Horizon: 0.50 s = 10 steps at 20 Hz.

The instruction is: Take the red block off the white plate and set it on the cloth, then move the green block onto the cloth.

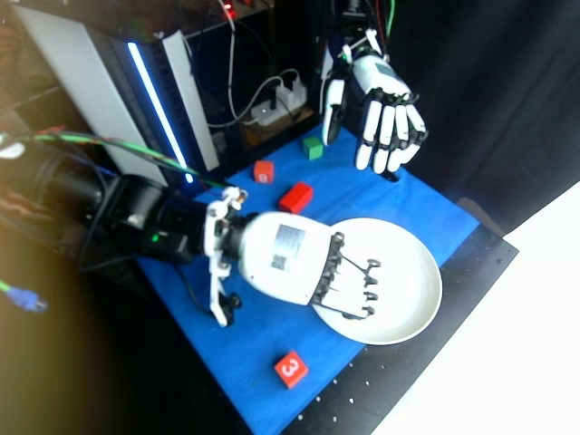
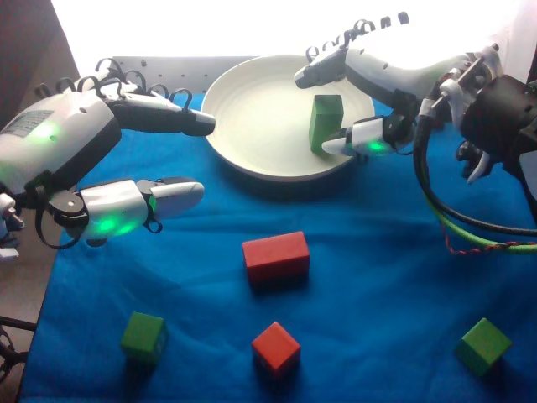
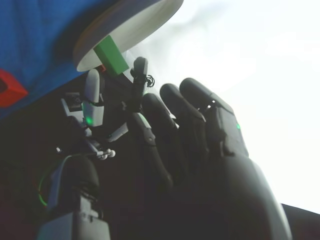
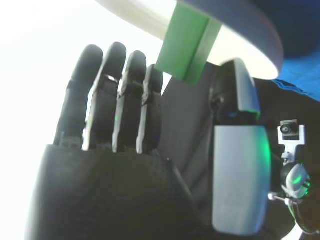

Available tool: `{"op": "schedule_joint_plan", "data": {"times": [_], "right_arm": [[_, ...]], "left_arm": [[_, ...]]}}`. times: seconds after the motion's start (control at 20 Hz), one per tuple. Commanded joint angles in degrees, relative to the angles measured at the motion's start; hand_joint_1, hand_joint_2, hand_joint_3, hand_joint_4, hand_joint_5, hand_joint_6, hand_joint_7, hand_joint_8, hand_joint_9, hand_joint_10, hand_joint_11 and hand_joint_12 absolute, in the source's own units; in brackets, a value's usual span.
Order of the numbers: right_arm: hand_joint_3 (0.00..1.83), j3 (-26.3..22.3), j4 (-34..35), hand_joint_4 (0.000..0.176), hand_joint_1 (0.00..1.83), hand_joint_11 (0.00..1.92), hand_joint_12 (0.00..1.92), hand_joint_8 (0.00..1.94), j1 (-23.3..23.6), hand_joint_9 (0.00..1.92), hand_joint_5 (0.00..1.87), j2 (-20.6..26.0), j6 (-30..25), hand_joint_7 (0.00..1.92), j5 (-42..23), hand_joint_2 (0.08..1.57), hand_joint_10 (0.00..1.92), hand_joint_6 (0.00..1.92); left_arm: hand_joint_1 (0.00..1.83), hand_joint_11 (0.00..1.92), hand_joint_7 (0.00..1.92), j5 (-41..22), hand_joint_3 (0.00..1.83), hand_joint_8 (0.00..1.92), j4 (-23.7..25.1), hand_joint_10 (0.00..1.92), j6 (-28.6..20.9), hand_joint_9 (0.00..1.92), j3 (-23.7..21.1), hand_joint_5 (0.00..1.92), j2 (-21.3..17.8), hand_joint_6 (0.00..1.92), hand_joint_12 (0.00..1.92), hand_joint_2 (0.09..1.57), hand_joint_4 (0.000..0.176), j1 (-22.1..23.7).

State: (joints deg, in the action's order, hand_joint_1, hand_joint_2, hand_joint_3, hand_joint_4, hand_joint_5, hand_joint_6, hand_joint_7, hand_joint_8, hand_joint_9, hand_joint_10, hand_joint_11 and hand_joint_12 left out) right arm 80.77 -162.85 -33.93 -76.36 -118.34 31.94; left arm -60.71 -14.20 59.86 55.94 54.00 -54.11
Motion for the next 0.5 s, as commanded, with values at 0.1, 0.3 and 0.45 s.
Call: {"op": "schedule_joint_plan", "data": {"times": [0.1,0.3,0.45], "right_arm": [[0.00,0.6,-0.4,0.000,1.26,0.32,1.72,0.13,0.9,0.54,0.73,-0.2,0.0,0.91,6.2,0.97,1.08,0.01],[0.00,0.7,-0.2,0.000,1.37,0.20,1.70,0.81,0.9,0.65,0.90,-0.2,0.0,1.01,6.1,1.05,1.04,0.03],[0.00,0.8,-0.2,0.000,1.23,0.49,1.64,1.06,0.9,0.73,0.97,-0.2,0.0,0.91,6.1,1.13,1.05,1.07]], "left_arm": [[0.65,0.00,0.67,-7.6,0.00,0.03,0.7,0.65,-0.2,0.35,-0.3,0.74,-0.1,0.01,1.38,1.12,0.094,0.8],[0.68,0.00,0.67,-7.8,0.00,0.03,0.6,0.75,-0.2,0.31,-0.4,0.74,-0.1,0.01,1.43,1.13,0.090,0.7],[0.70,0.00,0.68,-7.9,0.00,0.04,0.5,0.80,-0.2,0.31,-0.5,0.75,-0.1,0.01,1.47,1.12,0.088,0.7]]}}
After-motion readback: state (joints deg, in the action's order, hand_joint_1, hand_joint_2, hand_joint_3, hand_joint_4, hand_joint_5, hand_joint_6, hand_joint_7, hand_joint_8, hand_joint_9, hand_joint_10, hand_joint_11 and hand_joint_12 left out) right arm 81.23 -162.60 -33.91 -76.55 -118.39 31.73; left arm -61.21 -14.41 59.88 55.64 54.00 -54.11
